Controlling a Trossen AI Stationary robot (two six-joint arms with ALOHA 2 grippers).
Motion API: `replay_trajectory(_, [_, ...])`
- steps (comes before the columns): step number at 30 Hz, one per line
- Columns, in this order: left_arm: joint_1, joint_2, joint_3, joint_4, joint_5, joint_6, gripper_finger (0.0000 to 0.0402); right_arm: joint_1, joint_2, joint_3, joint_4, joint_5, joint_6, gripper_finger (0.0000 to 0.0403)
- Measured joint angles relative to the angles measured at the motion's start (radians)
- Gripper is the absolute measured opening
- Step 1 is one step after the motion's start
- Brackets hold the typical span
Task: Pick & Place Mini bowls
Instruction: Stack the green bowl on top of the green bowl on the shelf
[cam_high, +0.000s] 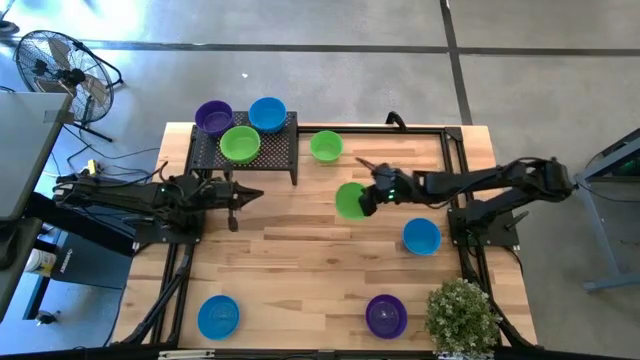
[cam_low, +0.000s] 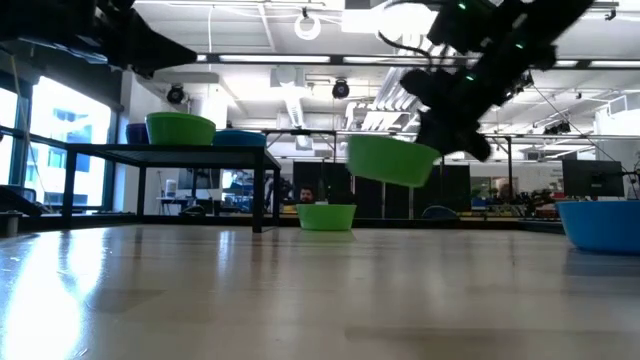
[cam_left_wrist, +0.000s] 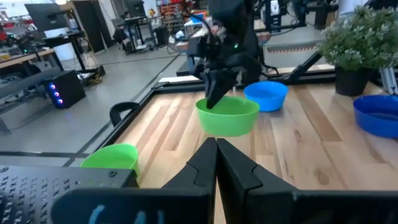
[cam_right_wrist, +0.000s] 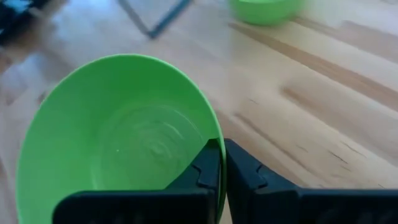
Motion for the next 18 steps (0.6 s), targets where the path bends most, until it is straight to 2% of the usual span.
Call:
replay_trajectory(6, [0.0, -0.009, 0.0, -0.033, -0.053, 0.007, 0.0005, 0.083, 0.286, 0.246, 0.0, -0.007, -0.092, 0.0004])
replay_trajectory(11, [0.0, 0.0, 0.0, -0.06, -0.06, 0.0, 0.0005, 0.102, 0.518, 0.462, -0.001, -0.075, -0.179, 0.0002])
replay_trajectory(18, [0.0, 0.001, 0.0, -0.096, -0.06, -0.02, 0.0005, 0.091, 0.687, 0.639, -0.001, -0.147, -0.251, 0.0006])
